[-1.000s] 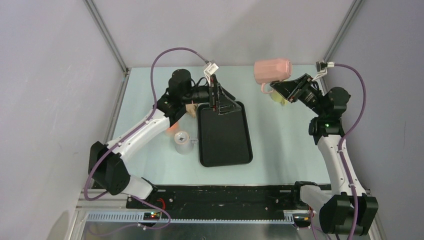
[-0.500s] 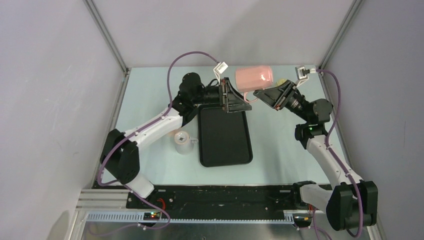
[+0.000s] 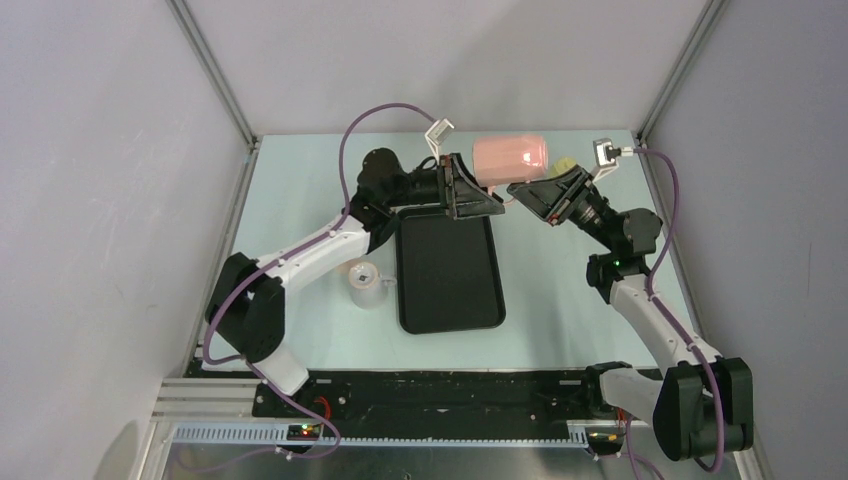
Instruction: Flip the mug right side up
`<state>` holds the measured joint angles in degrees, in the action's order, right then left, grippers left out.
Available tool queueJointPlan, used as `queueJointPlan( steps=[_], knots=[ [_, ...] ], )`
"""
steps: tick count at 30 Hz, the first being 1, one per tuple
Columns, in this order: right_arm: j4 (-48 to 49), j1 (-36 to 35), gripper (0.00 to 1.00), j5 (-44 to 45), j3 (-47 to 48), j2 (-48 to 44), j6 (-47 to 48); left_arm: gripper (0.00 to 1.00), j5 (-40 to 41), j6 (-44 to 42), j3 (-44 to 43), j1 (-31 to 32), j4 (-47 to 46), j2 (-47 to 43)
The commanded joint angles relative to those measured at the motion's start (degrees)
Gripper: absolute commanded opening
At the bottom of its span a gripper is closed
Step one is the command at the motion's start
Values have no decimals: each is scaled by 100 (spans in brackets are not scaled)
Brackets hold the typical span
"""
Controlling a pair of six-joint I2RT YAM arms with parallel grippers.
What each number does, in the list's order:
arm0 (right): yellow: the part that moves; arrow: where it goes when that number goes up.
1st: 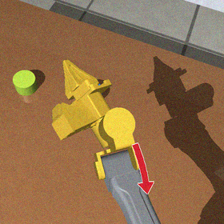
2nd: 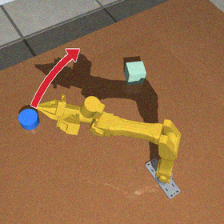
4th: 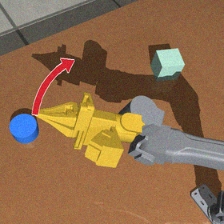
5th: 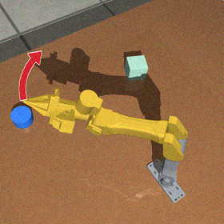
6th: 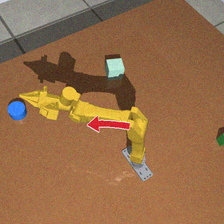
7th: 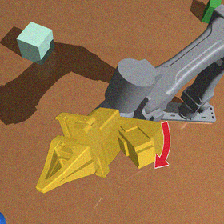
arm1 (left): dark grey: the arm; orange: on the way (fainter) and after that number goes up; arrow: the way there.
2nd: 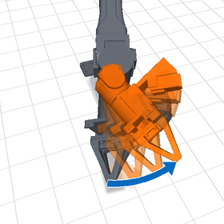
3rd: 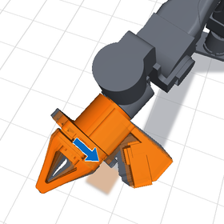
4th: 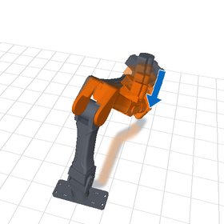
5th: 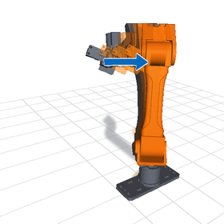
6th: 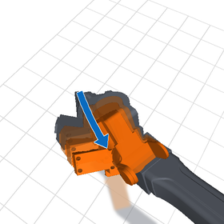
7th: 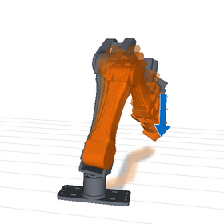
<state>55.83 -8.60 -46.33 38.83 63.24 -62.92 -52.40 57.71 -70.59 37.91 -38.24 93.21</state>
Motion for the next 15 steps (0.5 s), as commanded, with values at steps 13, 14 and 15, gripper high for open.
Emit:
queueJointPlan(
  steps=[13, 14, 15],
  knots=[
    [1069, -315, 0, 247, -293, 344, 532, 60, -184, 637, 78, 90, -1107, -26],
    [1087, -359, 0, 247, -314, 355, 546, 59, -168, 663, 84, 87, -1129, -19],
    [1114, -382, 0, 242, -323, 355, 577, 59, -158, 698, 95, 88, -1178, -20]
  ],
)
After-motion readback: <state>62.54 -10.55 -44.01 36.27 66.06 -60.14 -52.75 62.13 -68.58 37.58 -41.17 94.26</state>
